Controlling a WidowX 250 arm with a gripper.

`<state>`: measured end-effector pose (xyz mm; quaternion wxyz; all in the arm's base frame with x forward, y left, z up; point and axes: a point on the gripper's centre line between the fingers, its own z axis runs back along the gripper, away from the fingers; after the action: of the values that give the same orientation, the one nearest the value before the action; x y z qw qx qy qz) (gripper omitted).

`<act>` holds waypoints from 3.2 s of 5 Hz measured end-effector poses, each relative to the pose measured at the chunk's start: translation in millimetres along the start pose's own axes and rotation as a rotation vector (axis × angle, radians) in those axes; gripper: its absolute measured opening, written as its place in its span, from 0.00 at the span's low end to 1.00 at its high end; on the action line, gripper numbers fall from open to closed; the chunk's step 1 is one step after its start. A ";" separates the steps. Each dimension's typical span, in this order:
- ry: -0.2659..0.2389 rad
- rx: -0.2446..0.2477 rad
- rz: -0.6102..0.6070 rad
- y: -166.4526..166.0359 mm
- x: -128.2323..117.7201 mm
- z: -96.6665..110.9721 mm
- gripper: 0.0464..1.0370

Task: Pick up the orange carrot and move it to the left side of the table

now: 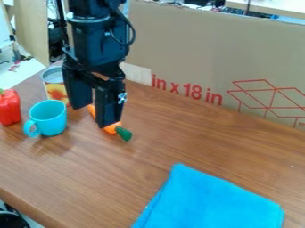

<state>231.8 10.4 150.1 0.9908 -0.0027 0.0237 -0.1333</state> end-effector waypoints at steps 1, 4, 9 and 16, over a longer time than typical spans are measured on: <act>0.017 -0.007 0.006 -0.4 -0.3 -5.0 0.97; -0.216 -0.016 0.545 29.0 37.3 0.2 0.97; -0.262 -0.093 1.180 111.3 61.9 -43.7 0.97; -0.125 -0.250 1.540 115.6 82.0 -110.7 0.93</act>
<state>336.0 100.4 34.4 0.7962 -0.1046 -0.0223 0.5955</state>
